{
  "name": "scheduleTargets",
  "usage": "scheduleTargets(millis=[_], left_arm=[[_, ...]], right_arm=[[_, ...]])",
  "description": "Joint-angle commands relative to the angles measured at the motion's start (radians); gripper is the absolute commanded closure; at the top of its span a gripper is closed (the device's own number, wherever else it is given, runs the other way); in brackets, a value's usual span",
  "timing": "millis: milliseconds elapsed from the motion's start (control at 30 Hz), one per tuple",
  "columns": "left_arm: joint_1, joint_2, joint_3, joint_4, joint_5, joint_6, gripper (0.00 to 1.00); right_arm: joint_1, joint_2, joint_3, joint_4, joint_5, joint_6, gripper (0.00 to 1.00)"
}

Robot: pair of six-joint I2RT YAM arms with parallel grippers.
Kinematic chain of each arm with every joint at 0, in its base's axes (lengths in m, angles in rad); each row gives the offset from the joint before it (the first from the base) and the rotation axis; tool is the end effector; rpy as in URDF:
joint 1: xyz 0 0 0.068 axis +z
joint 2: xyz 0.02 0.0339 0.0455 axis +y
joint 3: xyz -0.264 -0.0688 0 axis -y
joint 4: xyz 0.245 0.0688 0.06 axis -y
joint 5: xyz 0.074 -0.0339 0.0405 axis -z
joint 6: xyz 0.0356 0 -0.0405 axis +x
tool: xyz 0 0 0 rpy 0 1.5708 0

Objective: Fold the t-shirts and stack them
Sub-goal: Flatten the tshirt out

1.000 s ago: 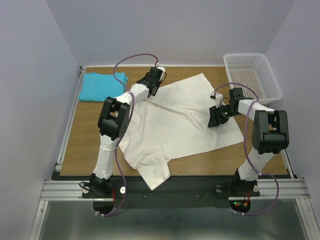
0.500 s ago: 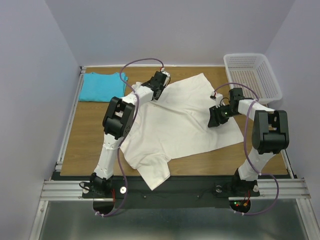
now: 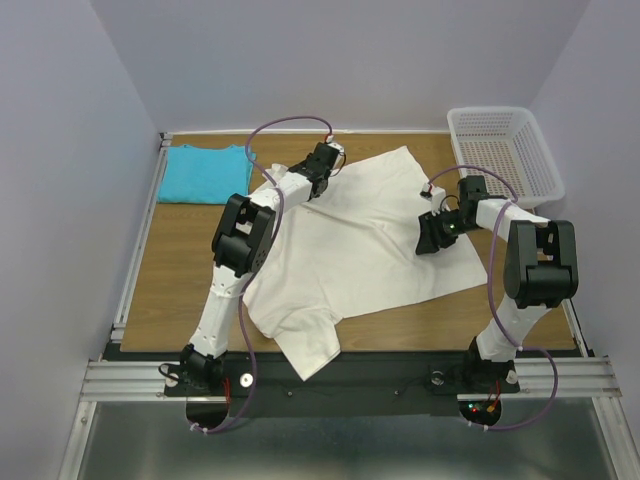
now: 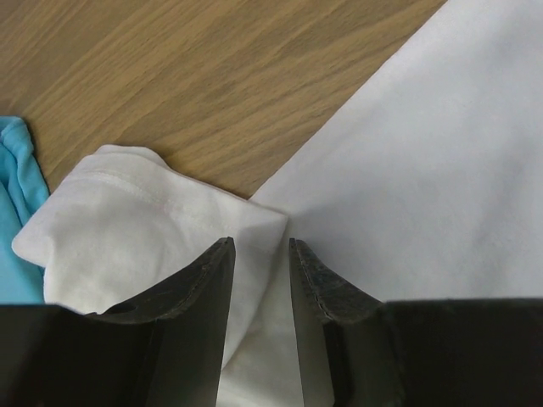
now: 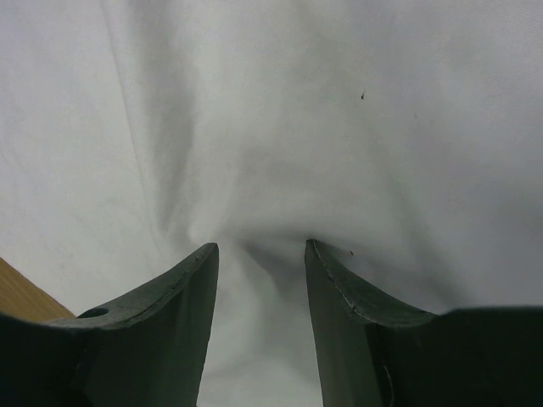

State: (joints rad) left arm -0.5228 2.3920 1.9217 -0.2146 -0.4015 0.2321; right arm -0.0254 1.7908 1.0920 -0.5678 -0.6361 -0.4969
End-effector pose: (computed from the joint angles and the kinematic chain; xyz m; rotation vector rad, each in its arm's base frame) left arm 0.4761 -0.2583 0.1683 0.6126 2.1208 0.2914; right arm 0.3350 0.0126 0.1615 -0.7344 2.4958 0.7236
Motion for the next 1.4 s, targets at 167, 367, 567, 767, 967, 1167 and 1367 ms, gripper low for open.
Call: scheduleTargets(millis=[167,367,567,767,967,1167,1367], left_arm=[[-0.003,-0.005,0.053,0.001,-0.062,0.019,0.60],[-0.002,-0.005,0.056,0.003,-0.062,0.027,0.66],[0.001,0.004,0.057,0.000,-0.051,0.030,0.92],[0.009,-0.054,0.050,0.006,-0.039,0.027,1.00],[0.059,-0.235,-0.050,0.043,0.120,-0.014,1.00],[0.127,-0.341,-0.168,0.060,0.299,-0.051,1.00],[0.181,-0.404,-0.167,0.061,0.391,-0.030,1.00]], right_arm=[[0.007,-0.005,-0.001,0.031,0.007,-0.006,0.48],[0.007,-0.007,0.000,0.031,0.006,-0.006,0.48],[0.007,-0.018,-0.004,0.029,0.006,-0.009,0.48],[0.007,-0.047,0.008,0.028,0.010,-0.035,0.48],[0.013,-0.015,0.164,-0.003,0.007,-0.034,0.46],[0.056,0.166,0.480,-0.032,0.015,0.095,0.46],[0.085,0.395,0.869,-0.026,0.148,0.320,0.40]])
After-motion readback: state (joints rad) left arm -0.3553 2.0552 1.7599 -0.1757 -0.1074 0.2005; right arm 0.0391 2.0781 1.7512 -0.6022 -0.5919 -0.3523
